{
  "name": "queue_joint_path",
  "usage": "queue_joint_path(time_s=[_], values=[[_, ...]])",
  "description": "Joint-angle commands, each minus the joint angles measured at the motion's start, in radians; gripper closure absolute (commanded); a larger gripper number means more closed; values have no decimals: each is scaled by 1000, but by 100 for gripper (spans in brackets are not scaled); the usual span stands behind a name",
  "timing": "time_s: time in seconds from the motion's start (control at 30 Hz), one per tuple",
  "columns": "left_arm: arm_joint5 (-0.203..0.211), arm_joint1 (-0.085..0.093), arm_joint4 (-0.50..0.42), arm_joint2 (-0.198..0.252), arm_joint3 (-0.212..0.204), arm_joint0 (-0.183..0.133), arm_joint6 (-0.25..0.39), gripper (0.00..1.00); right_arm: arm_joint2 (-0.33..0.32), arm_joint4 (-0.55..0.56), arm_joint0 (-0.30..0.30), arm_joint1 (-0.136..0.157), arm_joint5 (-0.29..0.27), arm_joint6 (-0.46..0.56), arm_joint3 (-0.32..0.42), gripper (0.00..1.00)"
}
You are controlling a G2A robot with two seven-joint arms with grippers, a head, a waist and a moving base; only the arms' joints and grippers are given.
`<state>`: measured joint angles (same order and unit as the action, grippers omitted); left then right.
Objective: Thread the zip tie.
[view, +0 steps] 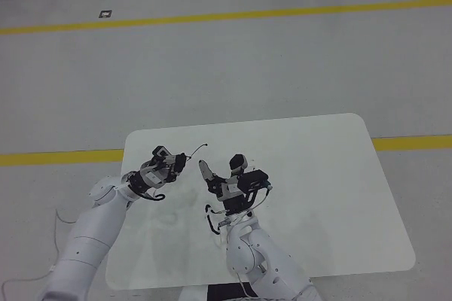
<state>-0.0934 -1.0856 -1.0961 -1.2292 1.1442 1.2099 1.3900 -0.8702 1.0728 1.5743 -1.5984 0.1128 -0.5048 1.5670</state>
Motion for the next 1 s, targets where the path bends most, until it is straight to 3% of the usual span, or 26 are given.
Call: queue_joint_path(time_s=[0.0, 0.07, 0.13, 0.37, 0.53, 0.63, 0.8, 0.97], values=[[0, 0, 0, 0, 0, 0, 0, 100, 0, 0, 0, 0, 0, 0, 0, 0], [0, 0, 0, 0, 0, 0, 0, 100, 0, 0, 0, 0, 0, 0, 0, 0], [1, -2, -13, 0, 14, 7, -44, 100, 0, 0, 0, 0, 0, 0, 0, 0], [-102, -2, -99, -8, 25, 16, -80, 100, 0, 0, 0, 0, 0, 0, 0, 0], [-207, -1, -172, -10, 23, 21, -64, 100, 0, 0, 0, 0, 0, 0, 0, 0], [-247, -1, -196, -8, 22, 21, -62, 100, 0, 0, 0, 0, 0, 0, 0, 0], [-247, 7, -260, 49, 5, 14, -38, 100, 0, 0, 0, 0, 0, 0, 0, 0], [-247, 27, -314, 103, -13, -13, -27, 100, 0, 0, 0, 0, 0, 0, 0, 0]])
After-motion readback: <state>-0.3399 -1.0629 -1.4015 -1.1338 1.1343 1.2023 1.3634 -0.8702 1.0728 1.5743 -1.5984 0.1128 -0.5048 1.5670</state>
